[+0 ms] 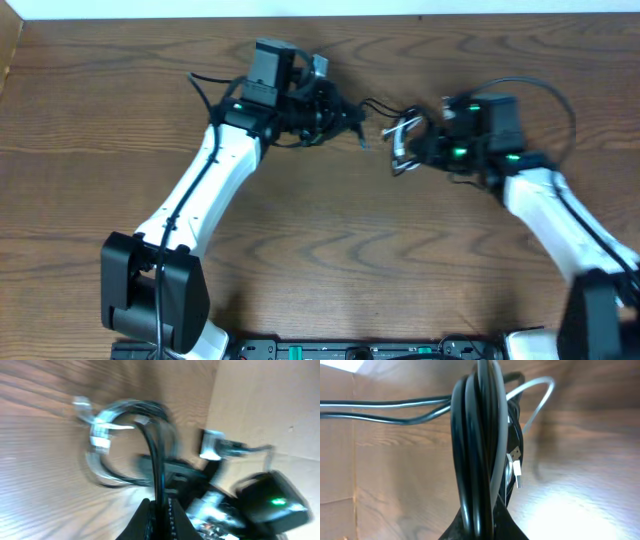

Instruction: Untangle cables

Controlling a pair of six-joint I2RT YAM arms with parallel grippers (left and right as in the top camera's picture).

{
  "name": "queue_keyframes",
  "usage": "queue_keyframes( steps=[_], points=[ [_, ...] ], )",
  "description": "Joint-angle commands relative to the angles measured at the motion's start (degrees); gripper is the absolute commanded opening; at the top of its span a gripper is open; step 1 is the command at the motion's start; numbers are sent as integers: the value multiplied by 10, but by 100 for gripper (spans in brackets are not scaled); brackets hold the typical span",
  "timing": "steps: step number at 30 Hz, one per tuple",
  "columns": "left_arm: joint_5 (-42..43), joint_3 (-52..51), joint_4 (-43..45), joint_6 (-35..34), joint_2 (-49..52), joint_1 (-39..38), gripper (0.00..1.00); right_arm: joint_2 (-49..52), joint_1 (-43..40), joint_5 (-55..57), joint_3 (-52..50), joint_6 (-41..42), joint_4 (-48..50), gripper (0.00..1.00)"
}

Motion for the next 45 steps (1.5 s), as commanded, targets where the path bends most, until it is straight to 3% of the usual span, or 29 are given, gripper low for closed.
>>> queue_keyframes(
  steps=[1,6,12,23,40,45],
  points=[
    [5,7,-37,124,1,7,7,-53,-47,-66,9,-68,-35,1],
    [4,1,-63,218,2,-18,7,-58,-49,-166,9,-104,-56,1],
    [-3,0,-63,256,5,-57,7,-58,-17,-202,10,-102,-41,1],
    [-96,0,-58,249,27,-92,7,-75,-5,-257,10,-65,-4,1],
    [-63,0,84,172,33,-93,7,-101,18,-304,10,-26,16,1],
    [-59,0,89,154,33,-104,7,-101,21,-298,10,4,42,1]
  ],
)
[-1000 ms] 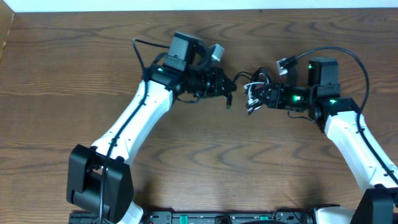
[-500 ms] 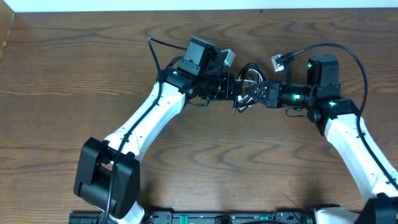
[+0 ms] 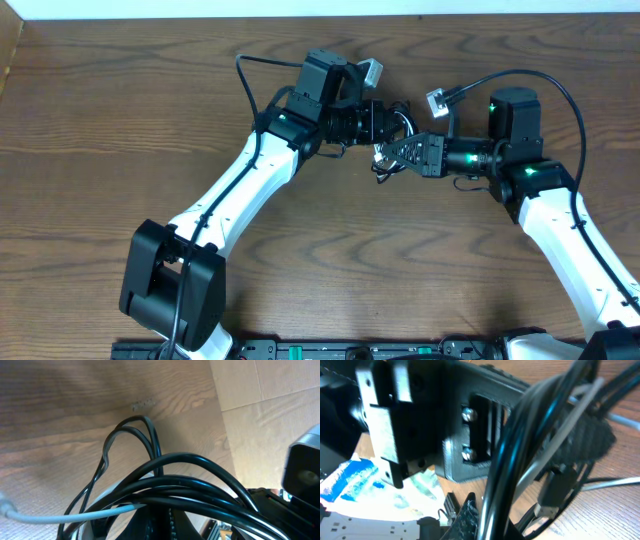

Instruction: Untangle cables

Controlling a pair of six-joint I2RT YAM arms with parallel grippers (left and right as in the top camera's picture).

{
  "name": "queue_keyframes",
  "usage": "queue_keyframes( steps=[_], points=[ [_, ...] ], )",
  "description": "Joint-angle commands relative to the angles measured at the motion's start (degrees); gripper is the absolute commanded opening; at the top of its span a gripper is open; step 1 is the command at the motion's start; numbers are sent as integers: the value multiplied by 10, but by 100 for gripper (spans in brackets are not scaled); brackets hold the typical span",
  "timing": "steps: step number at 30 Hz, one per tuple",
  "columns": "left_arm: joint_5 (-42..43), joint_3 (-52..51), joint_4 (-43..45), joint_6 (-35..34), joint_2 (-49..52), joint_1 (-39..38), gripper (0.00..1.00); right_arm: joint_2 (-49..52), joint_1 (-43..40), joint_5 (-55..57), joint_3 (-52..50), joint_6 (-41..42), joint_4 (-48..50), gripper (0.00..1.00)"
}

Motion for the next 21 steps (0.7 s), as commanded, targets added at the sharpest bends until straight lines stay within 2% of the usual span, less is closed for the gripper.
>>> queue_keyframes(
  steps=[1,2,5,7,8,14,21],
  points=[
    [3,0,2,-19,5,-12,7,-9,5,-18,9,33,22,1],
    [3,0,0,-19,5,-17,10,-9,5,-19,9,40,33,1],
    [-13,-2,-1,-19,5,-27,50,-9,5,-18,9,53,52,1],
    [-21,-2,-2,-19,5,-28,81,-9,5,-15,9,53,52,1],
    [-21,-2,-2,-19,5,-27,90,-9,4,-14,9,53,52,1],
    [-29,-2,-21,-15,5,-17,93,-9,0,-9,9,53,52,1],
    [-112,-2,-130,22,5,16,93,-9,-5,23,9,66,45,1]
  ],
)
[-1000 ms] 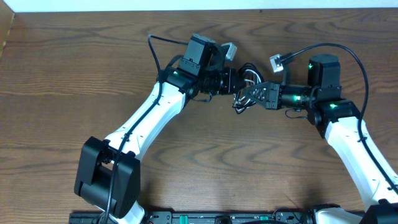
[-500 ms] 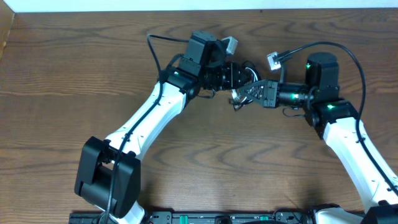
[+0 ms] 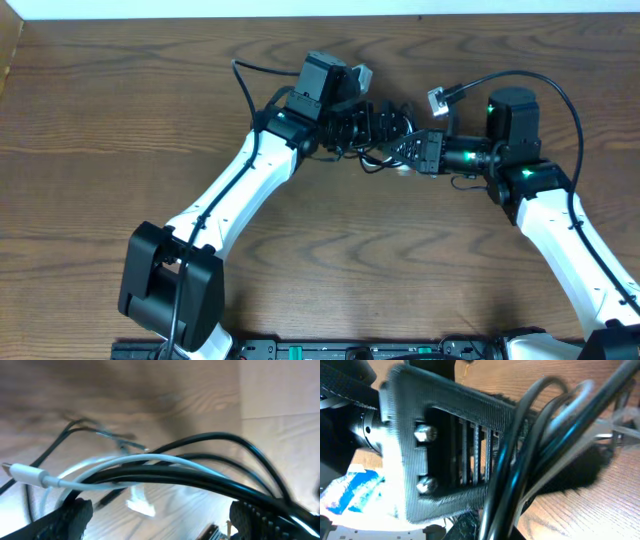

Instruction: Untangle cables

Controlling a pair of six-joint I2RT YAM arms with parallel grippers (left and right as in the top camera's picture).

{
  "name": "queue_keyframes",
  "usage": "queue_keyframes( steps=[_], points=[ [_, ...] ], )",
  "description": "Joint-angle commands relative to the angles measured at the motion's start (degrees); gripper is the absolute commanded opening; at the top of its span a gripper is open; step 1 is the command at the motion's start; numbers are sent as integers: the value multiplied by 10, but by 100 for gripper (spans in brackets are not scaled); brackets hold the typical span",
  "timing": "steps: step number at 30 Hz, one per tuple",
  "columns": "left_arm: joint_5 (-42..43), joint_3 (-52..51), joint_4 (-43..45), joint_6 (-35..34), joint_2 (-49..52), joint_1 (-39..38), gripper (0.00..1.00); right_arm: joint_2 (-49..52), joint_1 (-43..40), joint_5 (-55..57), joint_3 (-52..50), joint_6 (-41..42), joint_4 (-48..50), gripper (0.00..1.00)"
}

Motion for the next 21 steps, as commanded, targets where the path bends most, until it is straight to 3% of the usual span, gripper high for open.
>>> queue_keyframes(
  steps=[1,10,15,21],
  points=[
    [-63,-12,-50,63,6,19,93,-10,-12,9,17,12,14,1],
    [-69,-12,-113,116,6,78,98,-9,-39,202,17,99,-126,1],
    [-67,-12,-126,154,6,65,98,-9,-38,239,17,151,-145,2],
    [27,-12,-115,294,6,26,95,-9,-41,217,17,160,-144,1]
  ],
)
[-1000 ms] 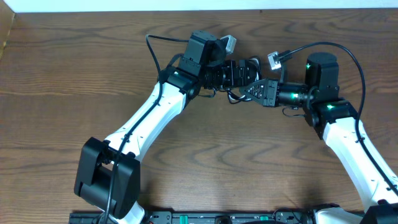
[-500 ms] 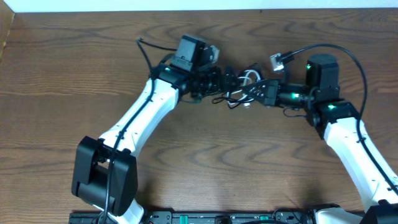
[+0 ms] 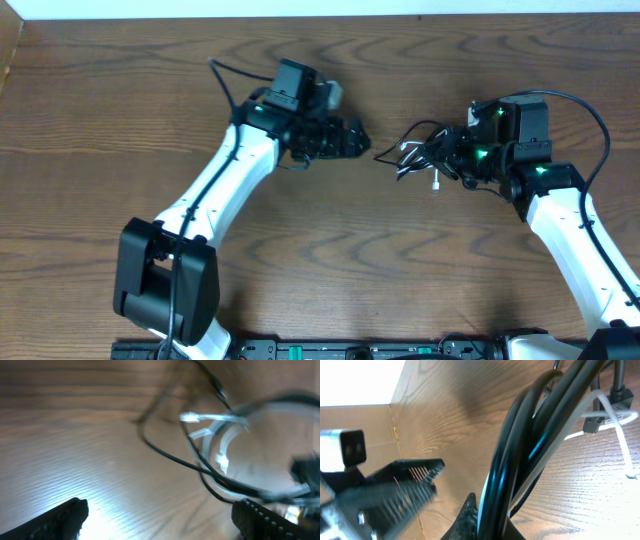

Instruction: Untangle cables

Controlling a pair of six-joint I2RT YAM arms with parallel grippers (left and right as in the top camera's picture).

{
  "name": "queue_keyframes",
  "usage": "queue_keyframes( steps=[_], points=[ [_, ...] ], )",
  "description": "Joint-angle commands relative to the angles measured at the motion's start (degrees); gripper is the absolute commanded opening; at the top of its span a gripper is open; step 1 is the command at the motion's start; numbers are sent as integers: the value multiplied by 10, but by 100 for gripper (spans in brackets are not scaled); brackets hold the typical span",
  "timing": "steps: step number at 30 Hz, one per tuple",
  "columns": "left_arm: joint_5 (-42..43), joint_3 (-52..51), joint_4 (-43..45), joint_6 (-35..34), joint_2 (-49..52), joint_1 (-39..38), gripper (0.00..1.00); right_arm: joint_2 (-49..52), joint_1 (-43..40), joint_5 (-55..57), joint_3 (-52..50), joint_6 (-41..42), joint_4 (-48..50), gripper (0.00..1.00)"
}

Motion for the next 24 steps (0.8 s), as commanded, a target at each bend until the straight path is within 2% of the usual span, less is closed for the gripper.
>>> queue_keyframes(
  steps=[1,3,8,14,17,21,24],
  points=[
    [91,-1,7,143,4,-24,93,-8,-7,-14,10,17,1,1],
    [125,-1,15,190,4,-32,93,-8,-18,-41,10,9,4,1],
    [165,-1,59,214,3,-37,93,-5,-57,-78,10,13,4,1],
    [168,-1,104,276,3,-72,93,-5,-70,-122,10,34,25,1],
    [134,-1,122,301,3,-98,93,-5,-70,-137,10,37,33,1],
    [9,-1,149,301,3,-135,93,-5,-70,-162,10,38,47,1],
    [-33,-1,164,301,3,-148,92,-5,-70,-171,10,38,50,1]
  ],
)
